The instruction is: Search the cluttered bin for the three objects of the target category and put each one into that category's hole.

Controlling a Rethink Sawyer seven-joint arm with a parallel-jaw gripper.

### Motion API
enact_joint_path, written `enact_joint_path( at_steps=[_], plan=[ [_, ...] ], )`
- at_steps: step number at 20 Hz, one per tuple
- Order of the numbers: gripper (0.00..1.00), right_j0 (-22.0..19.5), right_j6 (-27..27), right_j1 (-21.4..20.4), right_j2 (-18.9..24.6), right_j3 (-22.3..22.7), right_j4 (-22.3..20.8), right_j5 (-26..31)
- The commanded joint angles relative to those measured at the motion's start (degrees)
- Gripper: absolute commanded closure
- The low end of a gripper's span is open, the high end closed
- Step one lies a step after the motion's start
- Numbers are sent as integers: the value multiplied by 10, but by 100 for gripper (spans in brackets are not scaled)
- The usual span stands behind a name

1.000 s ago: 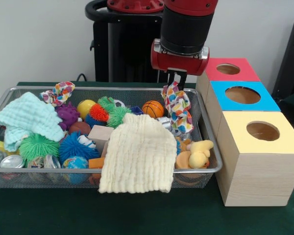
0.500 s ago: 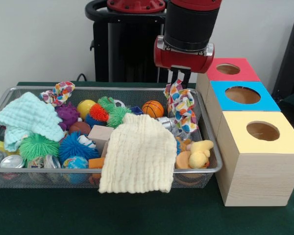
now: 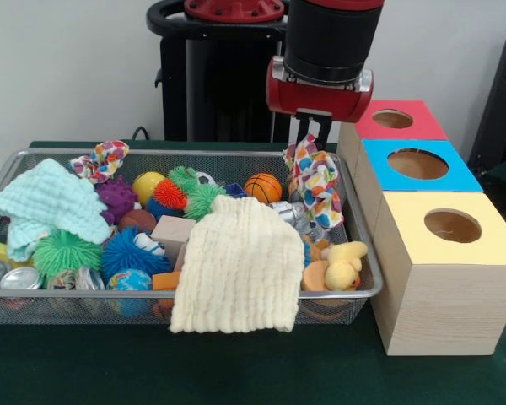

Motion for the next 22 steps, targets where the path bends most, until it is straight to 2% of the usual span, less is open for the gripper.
enact_joint_path(
  at_steps=[1,15,22],
  plan=[
    [100,-1,126,9,12,-24,16,77],
    [100,4,135,12,9,-57,16,114],
    [100,18,154,25,1,-93,18,143]
  ],
)
